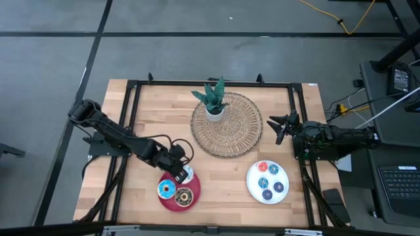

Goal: Pick & Place donuts
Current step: Put the white donut on the dark pink plate, then return to Home Position

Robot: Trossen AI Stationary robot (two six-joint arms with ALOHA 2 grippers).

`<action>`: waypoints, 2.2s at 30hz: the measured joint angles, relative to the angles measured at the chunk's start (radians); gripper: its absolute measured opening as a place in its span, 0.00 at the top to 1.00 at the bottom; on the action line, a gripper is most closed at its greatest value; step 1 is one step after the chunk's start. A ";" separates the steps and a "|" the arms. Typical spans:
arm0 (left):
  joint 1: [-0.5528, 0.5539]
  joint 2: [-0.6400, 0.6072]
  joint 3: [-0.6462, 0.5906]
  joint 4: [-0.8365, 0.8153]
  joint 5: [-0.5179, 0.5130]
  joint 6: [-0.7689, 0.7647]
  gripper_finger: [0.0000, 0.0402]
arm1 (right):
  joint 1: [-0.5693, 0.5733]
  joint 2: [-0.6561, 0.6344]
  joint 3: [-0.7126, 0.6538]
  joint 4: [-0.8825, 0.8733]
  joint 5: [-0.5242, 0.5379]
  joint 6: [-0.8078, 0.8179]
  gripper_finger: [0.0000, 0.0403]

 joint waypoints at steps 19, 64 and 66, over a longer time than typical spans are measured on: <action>-0.052 0.007 -0.125 0.140 -0.031 -0.016 0.95 | 0.000 0.000 0.000 0.000 0.000 -0.001 0.65; 0.046 -0.116 -0.124 0.140 0.123 0.546 0.12 | 0.000 0.000 0.000 0.000 0.000 -0.001 0.65; 0.057 -0.146 -0.124 0.140 0.122 0.610 0.12 | 0.000 0.000 0.000 0.000 0.000 0.000 0.65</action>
